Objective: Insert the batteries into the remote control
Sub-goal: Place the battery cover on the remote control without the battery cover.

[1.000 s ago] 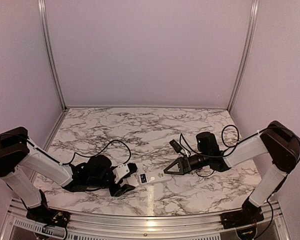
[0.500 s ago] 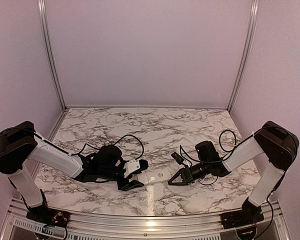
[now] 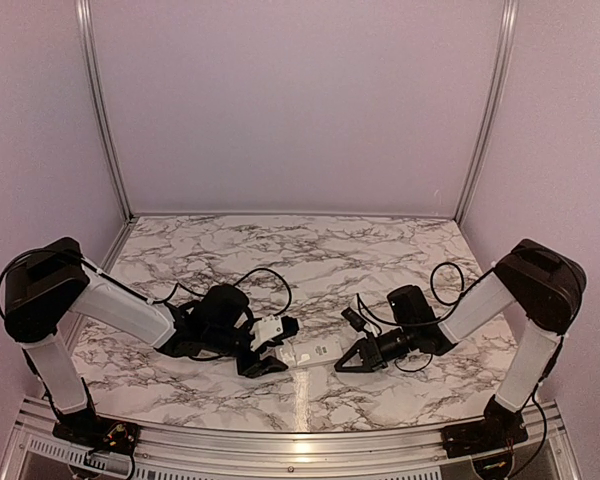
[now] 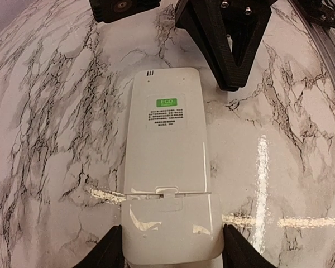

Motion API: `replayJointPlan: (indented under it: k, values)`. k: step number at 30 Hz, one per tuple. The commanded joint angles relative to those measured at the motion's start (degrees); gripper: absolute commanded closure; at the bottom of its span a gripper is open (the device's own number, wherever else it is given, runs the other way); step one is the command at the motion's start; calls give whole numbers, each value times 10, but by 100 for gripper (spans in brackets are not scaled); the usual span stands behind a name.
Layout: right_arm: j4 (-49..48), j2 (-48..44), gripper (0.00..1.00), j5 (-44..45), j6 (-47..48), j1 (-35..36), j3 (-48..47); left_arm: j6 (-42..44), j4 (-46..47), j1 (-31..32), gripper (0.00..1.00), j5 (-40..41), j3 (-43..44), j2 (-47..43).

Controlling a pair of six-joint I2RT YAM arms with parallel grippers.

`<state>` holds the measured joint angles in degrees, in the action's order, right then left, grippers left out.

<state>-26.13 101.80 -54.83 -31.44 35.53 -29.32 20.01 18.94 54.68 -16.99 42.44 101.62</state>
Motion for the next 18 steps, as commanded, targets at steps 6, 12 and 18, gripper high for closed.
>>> replayJointPlan:
  k: [6,12,18]
  values:
    - [-15,6,94,8,-2,-8,-22,11,-21,-11,64,-22,13,21]
    - [-26,-12,93,-1,-10,-8,-25,15,-28,-11,63,-29,17,37]
    - [-45,-28,92,-8,-28,-8,-30,13,-29,-12,63,-34,7,35]
